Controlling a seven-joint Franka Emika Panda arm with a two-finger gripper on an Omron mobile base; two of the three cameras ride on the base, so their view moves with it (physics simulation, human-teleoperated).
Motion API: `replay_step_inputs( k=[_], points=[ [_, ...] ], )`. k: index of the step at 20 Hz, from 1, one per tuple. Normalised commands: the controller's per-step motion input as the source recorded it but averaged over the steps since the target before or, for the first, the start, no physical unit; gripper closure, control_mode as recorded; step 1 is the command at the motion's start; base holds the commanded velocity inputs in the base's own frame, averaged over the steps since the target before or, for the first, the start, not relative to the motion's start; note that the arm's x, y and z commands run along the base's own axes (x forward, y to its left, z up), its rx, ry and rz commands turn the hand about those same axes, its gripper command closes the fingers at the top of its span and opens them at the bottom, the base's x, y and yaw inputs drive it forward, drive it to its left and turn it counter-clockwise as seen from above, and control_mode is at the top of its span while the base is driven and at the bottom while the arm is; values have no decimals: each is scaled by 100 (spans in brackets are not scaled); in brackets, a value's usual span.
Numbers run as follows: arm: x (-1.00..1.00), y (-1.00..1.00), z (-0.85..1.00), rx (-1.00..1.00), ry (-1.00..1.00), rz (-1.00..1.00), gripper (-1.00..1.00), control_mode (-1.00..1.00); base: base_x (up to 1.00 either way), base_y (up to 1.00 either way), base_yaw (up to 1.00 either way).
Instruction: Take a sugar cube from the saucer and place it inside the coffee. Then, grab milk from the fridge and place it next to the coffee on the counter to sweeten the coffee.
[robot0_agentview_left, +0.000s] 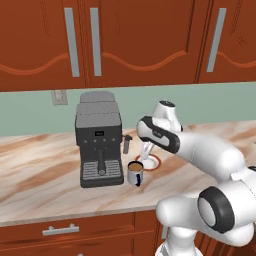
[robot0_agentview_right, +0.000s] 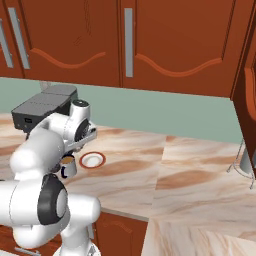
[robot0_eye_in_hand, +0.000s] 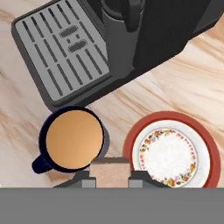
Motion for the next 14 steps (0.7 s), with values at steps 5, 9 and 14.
replay_step_inputs(
  k=[5, 9, 14],
  points=[
    [-45, 7, -15, 1, -5, 0, 100, -100, 0, 0, 0],
    [0, 30, -1, 1, -4, 0, 100, -100, 0, 0, 0],
    [0, 32, 0, 0, 0, 0, 100, -100, 0, 0, 0]
  ],
)
